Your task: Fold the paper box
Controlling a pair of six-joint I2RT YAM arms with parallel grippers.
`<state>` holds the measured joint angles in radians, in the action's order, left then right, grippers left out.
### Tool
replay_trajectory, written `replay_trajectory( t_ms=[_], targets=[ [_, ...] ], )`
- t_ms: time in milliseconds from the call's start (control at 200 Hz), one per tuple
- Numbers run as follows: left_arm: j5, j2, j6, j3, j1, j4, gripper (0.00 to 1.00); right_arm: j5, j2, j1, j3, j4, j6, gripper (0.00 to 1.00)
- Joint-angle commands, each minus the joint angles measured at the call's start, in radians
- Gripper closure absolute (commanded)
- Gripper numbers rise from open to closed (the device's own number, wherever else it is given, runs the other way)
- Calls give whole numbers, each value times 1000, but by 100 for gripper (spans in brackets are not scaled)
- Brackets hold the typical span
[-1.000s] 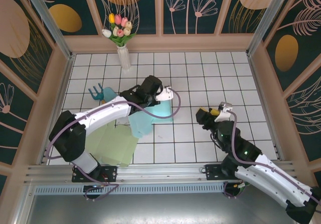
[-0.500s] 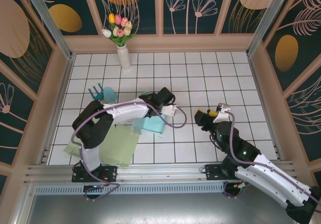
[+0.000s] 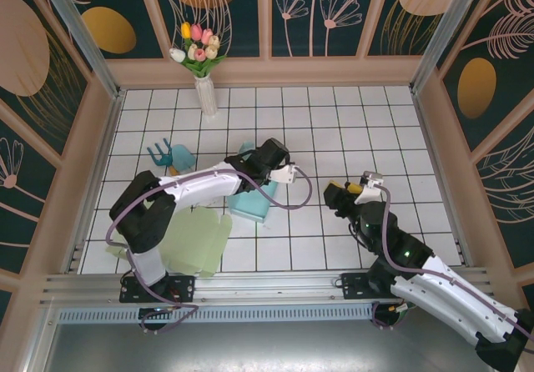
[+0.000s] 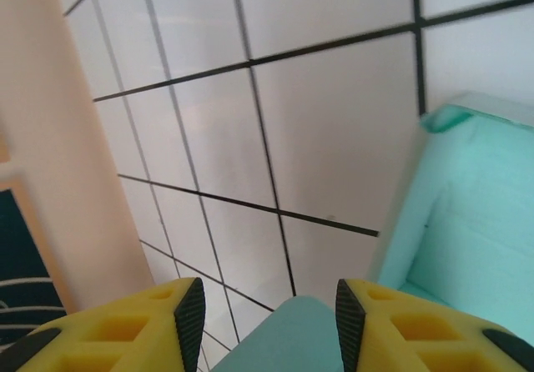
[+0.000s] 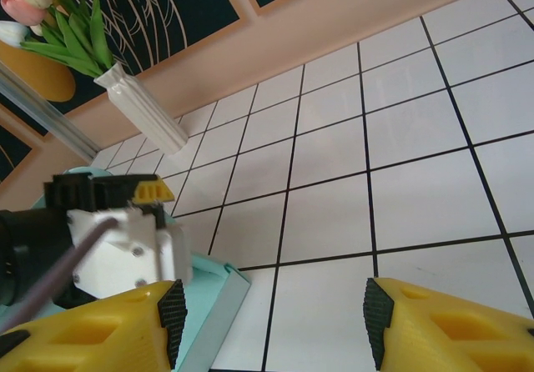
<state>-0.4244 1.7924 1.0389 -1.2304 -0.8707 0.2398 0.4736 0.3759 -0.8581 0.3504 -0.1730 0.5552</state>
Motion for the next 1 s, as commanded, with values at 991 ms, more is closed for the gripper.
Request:
replay_trajectory(
  t_ms=[991],
  targets=[
    [-60,-507,-1465,314,-11,12,42,-130,183,2,19,98,-98,37]
  ],
)
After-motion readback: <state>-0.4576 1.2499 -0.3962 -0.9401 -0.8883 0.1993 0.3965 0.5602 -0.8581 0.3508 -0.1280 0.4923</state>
